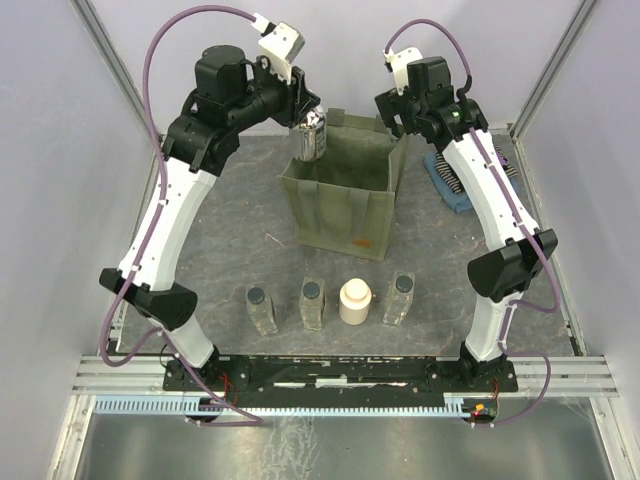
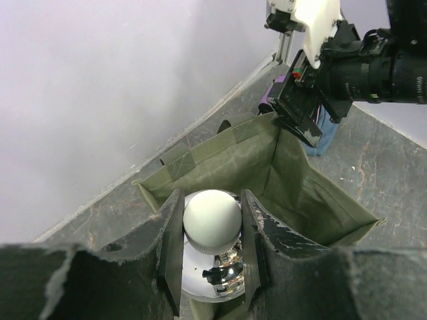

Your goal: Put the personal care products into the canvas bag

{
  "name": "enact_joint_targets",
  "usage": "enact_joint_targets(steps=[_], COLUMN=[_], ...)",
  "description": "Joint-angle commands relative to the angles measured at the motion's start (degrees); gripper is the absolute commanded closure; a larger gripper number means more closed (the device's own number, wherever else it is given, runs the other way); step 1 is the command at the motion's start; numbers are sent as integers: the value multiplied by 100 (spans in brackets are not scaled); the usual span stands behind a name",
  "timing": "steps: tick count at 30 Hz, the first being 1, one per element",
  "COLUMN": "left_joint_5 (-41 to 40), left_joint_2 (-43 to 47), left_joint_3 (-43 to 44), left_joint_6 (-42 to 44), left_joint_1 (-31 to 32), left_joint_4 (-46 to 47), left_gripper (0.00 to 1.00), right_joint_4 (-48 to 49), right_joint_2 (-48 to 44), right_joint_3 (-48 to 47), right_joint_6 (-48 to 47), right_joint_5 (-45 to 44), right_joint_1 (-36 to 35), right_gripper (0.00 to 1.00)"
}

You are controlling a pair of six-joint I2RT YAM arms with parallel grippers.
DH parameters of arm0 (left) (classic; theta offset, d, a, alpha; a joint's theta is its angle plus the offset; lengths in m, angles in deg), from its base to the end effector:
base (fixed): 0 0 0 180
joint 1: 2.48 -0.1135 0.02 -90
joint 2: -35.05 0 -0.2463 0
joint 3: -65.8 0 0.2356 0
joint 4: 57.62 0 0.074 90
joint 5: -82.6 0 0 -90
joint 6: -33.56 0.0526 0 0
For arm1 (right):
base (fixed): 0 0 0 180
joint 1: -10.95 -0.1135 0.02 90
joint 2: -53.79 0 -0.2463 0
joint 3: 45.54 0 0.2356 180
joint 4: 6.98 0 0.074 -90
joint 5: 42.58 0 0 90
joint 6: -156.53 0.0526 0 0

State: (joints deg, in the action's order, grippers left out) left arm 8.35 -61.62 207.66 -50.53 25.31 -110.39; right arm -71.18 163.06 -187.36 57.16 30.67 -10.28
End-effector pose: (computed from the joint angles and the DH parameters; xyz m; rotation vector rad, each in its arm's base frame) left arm 0.2925 -0.1703 0.5088 0.6950 1.5790 -0.5172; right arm 0.3837 0.1328 0.4075 -0.3868 2.0668 -0.1860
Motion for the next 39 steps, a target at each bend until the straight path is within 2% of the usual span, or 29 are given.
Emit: enact_joint_targets(steps=[1,12,17,24,29,39], left_joint_5=[350,951,584,-68,-220,-209], left_joint_2=[145,-183,-179,-621,-808,-1253], left_joint_3=[153,-809,-1519,-1870,-2310,-2594], left_joint_6=[145,-581,-385,36,146,97], left_joint_1=[-56,-94,-91,-145,-159,-169], left_joint_4=[1453,2374,2860,2936,3414,3669], left_gripper=[97,97,97,97,97,97], right_joint_4=[101,143,134,34,-53,-113], right_joint_2=[-14,-42,-55,-82,-98,-90], right_joint_3=[-154,127,246,327,387,428], right_joint_6=[-83,-6,38,168,198,116], right_joint_5=[35,240,251,348,274,160], right_joint_1=[47,89,92,94,94,89], right_gripper=[0,0,0,0,0,0])
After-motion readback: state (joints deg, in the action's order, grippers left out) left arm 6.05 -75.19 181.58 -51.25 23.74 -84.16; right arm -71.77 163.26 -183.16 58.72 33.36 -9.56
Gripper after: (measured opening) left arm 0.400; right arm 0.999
